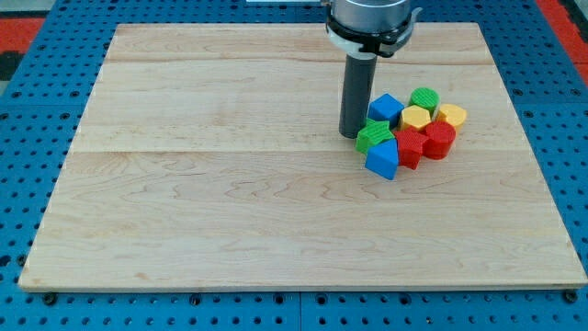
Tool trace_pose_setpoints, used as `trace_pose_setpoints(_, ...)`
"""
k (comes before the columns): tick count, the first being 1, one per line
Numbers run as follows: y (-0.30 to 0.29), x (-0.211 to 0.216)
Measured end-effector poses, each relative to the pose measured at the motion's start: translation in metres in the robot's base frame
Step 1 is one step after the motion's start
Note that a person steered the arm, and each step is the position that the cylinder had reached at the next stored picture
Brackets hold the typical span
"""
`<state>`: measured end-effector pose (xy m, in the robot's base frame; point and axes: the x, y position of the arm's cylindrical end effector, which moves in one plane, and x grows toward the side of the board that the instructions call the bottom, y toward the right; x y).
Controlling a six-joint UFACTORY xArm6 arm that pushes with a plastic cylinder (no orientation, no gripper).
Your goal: Separate blue triangle from the green star
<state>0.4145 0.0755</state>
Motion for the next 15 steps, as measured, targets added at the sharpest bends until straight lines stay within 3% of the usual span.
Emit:
trace_pose_setpoints(1,-0.028,0.002)
trace_pose_setpoints(3,-0.040,0.093)
trace_pose_setpoints(4,0.057,0.095)
trace_pose_setpoints(5,0.089,0.061)
trace_pose_setpoints(7,-0.055,0.051)
trace_pose_setpoints(8,-0.050,0.030)
trace_pose_setpoints(12,-0.034,0.043)
trace_pose_setpoints(14,-0.100,0.051)
trace_pose_setpoints(15,-0.068,0.057)
